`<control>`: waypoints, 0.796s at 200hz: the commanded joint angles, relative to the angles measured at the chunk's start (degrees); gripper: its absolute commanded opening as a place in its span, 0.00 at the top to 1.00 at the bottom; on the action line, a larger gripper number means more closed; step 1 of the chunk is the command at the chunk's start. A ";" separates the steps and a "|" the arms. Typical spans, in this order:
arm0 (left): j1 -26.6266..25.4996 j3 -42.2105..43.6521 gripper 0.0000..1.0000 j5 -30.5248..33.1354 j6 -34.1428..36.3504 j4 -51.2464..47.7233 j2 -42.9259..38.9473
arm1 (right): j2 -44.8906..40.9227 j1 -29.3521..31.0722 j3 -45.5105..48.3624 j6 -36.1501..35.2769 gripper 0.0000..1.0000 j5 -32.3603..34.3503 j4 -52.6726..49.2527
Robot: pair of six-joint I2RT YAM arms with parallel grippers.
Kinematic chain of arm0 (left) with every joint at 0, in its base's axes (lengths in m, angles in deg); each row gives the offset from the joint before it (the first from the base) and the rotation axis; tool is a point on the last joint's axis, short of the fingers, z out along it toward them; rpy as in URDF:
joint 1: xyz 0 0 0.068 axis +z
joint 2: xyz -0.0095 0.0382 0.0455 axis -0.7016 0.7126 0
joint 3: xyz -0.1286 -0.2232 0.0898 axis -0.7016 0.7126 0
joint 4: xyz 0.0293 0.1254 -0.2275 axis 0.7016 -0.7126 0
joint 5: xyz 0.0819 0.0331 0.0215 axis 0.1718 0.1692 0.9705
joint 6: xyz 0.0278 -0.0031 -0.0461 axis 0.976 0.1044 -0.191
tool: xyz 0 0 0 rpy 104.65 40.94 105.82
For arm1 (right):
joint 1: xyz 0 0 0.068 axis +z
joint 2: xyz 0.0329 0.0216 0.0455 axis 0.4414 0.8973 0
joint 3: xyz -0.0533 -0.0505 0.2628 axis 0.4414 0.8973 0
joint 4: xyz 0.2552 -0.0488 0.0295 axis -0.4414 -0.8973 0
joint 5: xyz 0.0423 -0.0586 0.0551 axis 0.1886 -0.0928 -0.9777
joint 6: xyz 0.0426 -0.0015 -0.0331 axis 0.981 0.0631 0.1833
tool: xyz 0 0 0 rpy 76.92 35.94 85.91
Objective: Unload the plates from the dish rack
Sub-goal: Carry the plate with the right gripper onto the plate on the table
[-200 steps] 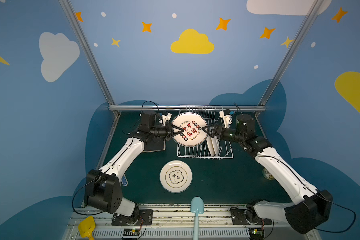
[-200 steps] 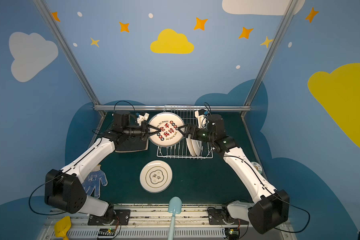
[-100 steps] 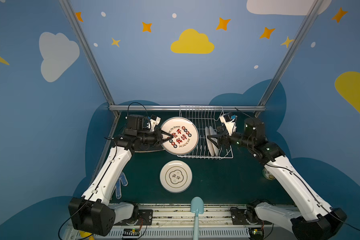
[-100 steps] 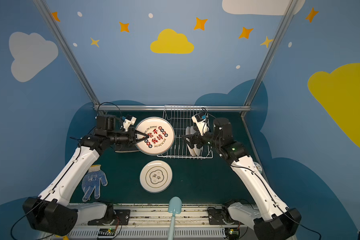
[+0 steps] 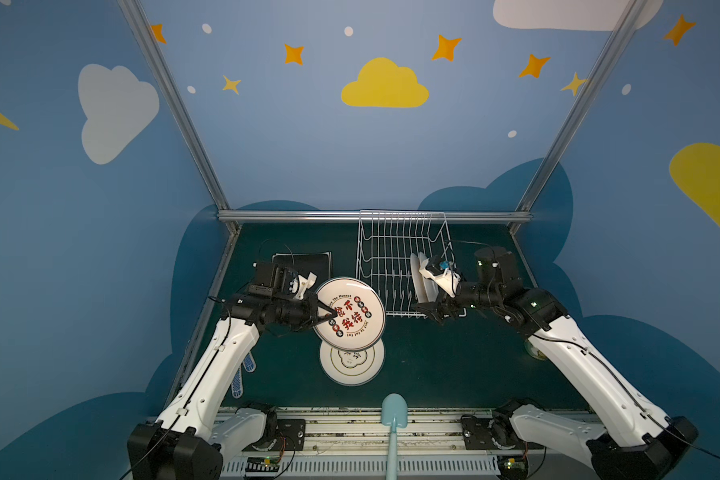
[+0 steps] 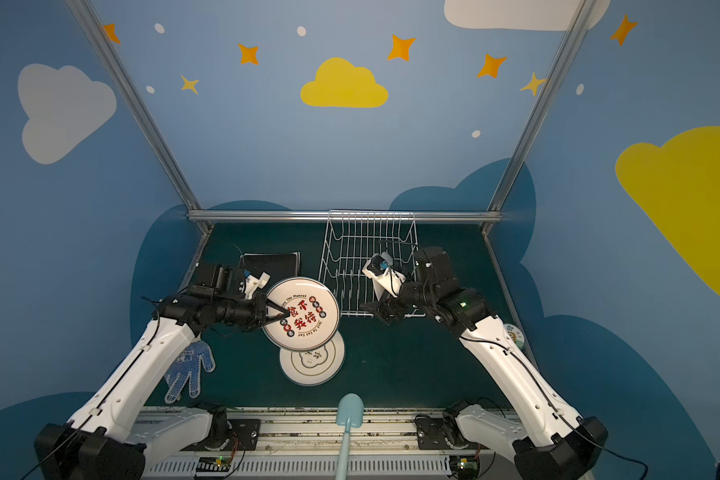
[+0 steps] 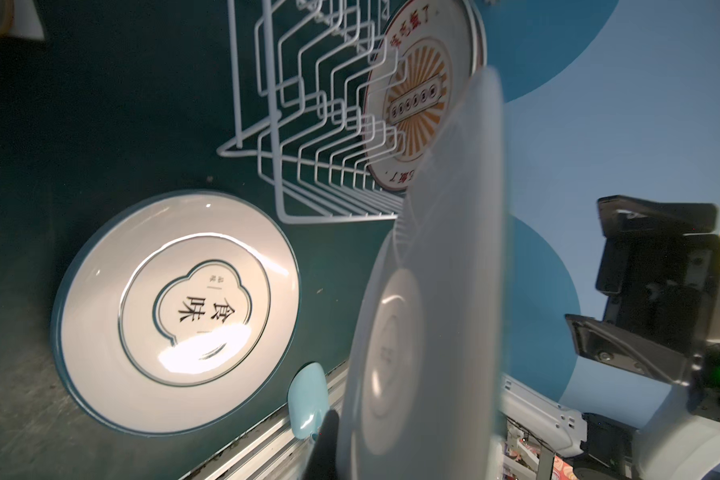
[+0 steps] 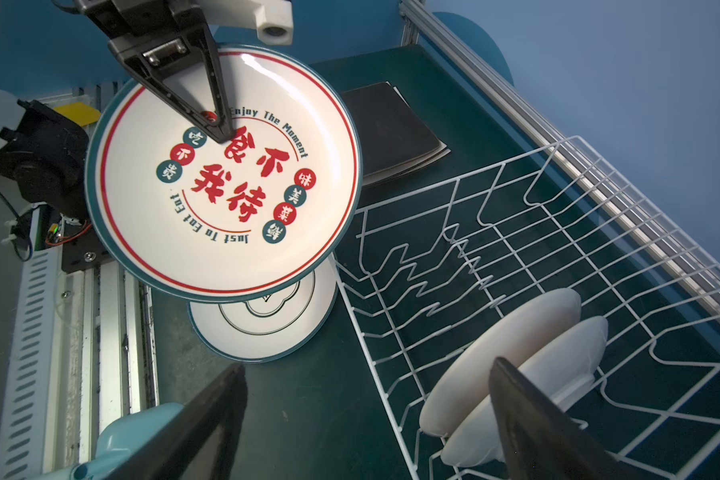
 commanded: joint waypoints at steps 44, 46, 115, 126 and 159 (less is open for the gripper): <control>0.22 8.59 0.96 -1.53 3.48 0.37 -2.16 | -1.33 3.09 2.07 -2.85 0.10 -0.47 -2.13; 0.22 9.09 0.96 -1.77 3.20 1.13 -2.18 | -1.29 3.16 2.12 -2.85 0.10 -0.30 -2.17; -0.02 17.12 0.96 -3.20 1.09 10.65 2.51 | -0.41 4.72 1.55 -2.10 0.10 1.00 -1.78; -0.08 17.37 0.95 -2.78 1.10 11.55 3.98 | -0.32 4.98 1.48 -1.66 0.10 1.01 -1.74; -0.27 18.89 0.93 -3.44 0.45 16.90 9.37 | -0.16 5.29 1.28 -0.24 0.10 0.92 -0.73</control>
